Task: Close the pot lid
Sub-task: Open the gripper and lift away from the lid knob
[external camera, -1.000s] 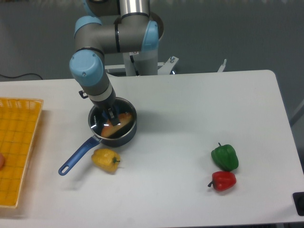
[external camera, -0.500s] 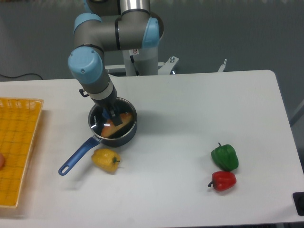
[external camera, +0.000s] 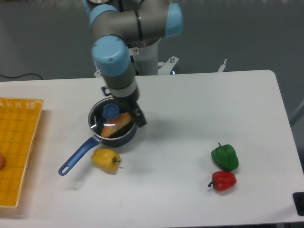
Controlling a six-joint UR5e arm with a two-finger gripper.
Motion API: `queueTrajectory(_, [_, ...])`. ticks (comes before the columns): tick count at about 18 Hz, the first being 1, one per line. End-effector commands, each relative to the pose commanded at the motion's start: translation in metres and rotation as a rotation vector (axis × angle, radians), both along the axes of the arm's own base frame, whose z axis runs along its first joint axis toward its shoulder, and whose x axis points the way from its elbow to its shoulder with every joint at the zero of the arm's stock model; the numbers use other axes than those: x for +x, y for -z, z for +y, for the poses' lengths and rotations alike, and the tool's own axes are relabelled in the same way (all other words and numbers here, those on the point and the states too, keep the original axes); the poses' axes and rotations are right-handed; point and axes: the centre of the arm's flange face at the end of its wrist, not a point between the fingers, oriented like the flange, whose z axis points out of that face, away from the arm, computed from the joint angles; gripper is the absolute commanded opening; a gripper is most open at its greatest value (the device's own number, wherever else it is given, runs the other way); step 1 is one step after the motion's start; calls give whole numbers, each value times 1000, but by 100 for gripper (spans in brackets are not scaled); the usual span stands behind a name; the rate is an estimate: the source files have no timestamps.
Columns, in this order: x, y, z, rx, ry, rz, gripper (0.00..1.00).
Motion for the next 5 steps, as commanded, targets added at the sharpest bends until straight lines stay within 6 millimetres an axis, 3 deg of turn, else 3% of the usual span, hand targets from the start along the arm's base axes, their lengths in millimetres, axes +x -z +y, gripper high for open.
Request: queueTrajectory(5, [-50, -1, -37, 7, 67, -18, 100])
